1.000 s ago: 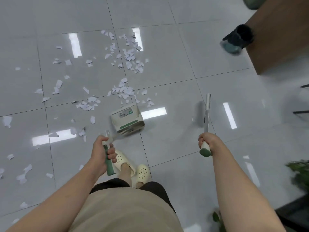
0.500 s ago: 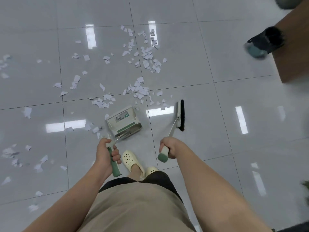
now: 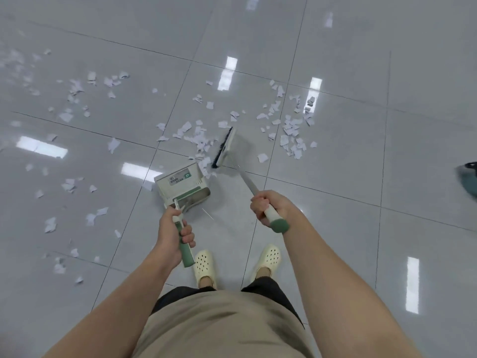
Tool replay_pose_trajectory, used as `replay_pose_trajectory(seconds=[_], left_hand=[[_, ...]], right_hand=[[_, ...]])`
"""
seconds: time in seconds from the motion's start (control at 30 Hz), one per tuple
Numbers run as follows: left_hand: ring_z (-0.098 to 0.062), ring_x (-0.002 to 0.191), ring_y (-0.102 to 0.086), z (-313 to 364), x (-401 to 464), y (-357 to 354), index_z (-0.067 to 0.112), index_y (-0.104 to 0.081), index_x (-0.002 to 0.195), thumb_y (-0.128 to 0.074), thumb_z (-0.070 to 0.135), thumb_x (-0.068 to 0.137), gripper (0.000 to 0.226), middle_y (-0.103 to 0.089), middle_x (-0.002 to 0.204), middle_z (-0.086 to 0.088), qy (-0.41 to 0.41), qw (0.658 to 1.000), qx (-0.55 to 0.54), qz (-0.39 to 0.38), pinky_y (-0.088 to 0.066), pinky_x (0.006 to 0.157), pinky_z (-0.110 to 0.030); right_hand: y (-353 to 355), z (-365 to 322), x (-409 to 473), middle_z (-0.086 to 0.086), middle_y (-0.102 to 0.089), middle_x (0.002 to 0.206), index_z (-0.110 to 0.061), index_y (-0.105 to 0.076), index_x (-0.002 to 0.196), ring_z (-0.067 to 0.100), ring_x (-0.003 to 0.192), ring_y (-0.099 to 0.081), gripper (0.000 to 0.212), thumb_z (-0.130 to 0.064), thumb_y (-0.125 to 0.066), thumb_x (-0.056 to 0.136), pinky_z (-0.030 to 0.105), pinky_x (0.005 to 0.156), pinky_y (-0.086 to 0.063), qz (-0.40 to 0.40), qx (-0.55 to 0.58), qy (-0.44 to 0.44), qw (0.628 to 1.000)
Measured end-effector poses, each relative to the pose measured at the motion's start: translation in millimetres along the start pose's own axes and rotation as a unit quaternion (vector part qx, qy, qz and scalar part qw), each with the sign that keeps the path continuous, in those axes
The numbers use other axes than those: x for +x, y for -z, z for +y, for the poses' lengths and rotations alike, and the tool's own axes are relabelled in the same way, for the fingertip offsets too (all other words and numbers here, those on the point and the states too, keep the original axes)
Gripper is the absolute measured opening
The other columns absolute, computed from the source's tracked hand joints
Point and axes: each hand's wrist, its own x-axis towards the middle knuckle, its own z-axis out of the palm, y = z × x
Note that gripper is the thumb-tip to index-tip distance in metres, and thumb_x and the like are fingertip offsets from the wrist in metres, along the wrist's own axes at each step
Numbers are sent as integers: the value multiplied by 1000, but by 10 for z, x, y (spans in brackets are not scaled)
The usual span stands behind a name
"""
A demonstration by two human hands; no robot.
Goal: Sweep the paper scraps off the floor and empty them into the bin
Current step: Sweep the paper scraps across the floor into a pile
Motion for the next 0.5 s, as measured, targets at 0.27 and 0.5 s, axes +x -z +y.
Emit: replay_pose_trajectory(seconds=[0.27,0.5], left_hand=[[-12,37,-24,-323,-82,-1000,22,-40,69,-46,38,87,25,-28,47,6,-20,999,-43,6,-22,45,-24],[-12,36,-23,-488,-47,-1687,21,-40,69,-45,40,85,26,-27,47,7,-12,999,-52,2,-22,43,-23]], right_hand=[[520,-549,-701,-4,-31,47,-17,-33,73,6,28,-29,29,5,-41,89,15,26,-27,38,-9,21,999],[1157,-1019,-958,-1,-35,49,-12,-38,78,9,33,-33,22,8,-44,83,16,30,-30,131,-24,110,985]])
